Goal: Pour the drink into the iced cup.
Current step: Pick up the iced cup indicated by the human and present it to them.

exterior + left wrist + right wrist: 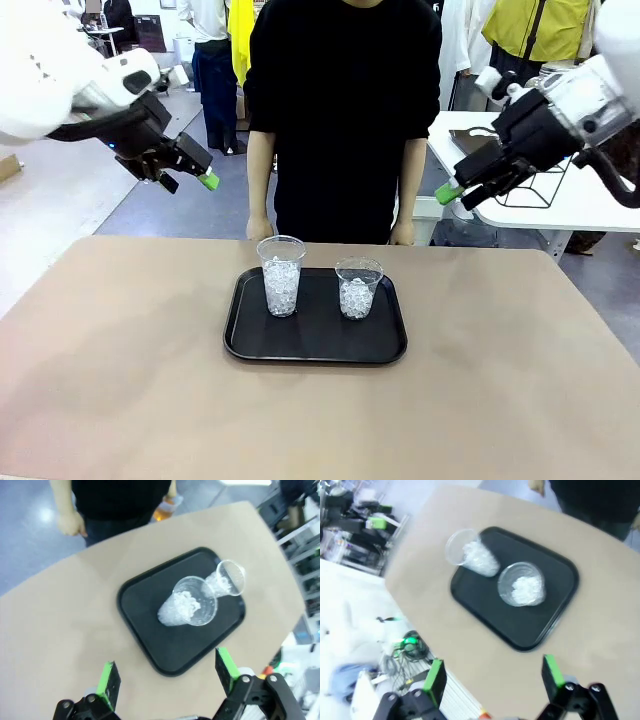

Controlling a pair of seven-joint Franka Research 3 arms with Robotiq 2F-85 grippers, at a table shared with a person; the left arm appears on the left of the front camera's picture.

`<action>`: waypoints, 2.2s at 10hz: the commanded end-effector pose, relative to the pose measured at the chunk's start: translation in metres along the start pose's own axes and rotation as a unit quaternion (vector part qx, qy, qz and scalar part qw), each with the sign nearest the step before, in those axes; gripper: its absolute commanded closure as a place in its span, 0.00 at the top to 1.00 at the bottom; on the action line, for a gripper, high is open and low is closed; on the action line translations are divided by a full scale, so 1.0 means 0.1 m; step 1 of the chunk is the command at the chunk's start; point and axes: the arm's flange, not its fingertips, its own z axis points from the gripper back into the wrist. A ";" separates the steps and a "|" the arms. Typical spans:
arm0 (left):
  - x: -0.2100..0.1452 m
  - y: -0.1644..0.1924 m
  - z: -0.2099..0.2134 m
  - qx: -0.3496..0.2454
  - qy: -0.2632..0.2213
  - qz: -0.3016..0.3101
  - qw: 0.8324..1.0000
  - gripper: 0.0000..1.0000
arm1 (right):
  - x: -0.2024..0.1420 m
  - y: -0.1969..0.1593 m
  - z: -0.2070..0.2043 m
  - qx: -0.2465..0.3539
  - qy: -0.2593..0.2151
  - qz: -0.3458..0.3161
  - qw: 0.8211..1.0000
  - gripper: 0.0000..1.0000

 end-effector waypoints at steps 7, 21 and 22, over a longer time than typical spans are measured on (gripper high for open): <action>-0.09 0.43 -0.16 -0.073 -0.002 0.092 0.993 1.00 | -0.09 -0.57 0.06 0.098 -0.005 -0.078 0.992 1.00; -0.02 1.42 -0.44 -0.345 0.023 0.248 0.905 1.00 | 0.09 -1.64 0.04 0.350 -0.040 -0.290 0.890 1.00; 0.02 1.45 -0.47 -0.353 0.019 0.244 0.903 1.00 | 0.12 -1.71 0.02 0.353 -0.041 -0.291 0.888 1.00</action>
